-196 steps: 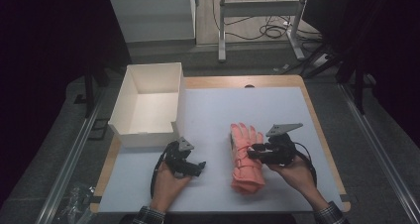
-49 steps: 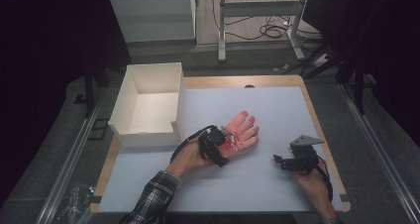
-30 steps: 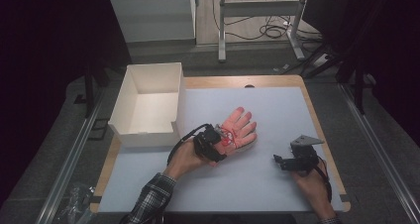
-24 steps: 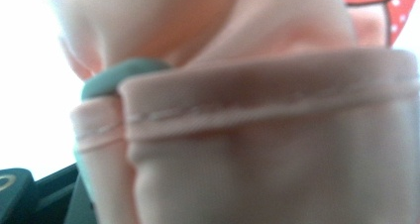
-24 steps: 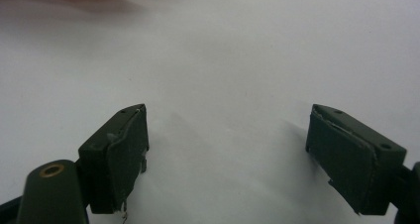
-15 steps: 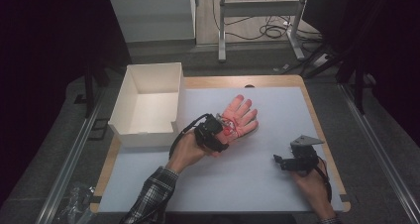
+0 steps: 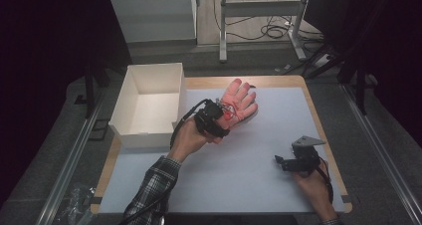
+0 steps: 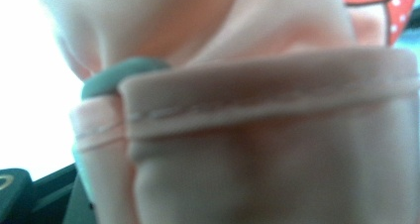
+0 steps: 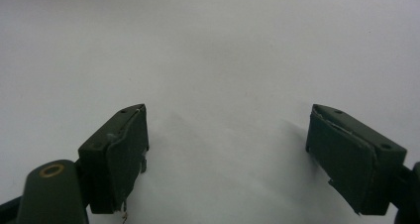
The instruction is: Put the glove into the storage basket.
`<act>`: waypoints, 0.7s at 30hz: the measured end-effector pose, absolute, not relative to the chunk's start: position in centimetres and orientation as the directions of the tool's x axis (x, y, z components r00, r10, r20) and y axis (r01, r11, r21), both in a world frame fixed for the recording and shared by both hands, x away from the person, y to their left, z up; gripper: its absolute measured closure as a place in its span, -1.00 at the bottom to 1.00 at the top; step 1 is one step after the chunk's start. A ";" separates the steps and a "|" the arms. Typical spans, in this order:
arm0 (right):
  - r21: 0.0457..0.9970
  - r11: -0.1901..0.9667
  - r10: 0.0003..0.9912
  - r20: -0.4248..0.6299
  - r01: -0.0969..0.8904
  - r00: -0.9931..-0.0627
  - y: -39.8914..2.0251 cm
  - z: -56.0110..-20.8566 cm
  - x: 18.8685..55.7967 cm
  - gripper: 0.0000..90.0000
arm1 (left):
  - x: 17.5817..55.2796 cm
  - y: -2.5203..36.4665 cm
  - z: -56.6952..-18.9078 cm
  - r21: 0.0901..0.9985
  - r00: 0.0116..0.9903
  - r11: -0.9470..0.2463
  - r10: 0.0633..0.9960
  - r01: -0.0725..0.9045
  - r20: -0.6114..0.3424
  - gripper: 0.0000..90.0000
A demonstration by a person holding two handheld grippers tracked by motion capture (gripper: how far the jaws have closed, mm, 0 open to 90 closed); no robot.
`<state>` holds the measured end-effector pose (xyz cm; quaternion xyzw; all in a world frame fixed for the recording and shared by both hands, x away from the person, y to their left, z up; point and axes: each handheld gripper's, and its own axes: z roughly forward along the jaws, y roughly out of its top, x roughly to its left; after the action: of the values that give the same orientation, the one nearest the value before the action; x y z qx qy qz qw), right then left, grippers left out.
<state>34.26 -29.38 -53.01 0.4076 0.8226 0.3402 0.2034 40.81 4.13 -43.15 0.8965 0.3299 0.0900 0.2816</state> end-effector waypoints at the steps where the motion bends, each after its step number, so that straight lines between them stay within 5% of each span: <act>1: 0.726 0.436 0.809 -0.057 0.532 -0.585 -29.4 -53.0 34.3 -0.63 | 41.1 4.3 -42.7 0.567 0.757 -0.616 0.653 0.547 -0.022 -0.08; 21: 0.727 0.435 0.809 -0.057 0.531 -0.585 -29.4 -53.0 34.3 -0.62 | 44.0 9.4 -37.1 0.605 0.607 -0.485 0.795 0.632 0.003 -0.09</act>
<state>34.26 -29.38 -53.02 0.4074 0.8224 0.3410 0.2034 43.96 9.38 -37.14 0.8497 0.4196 0.1428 0.2856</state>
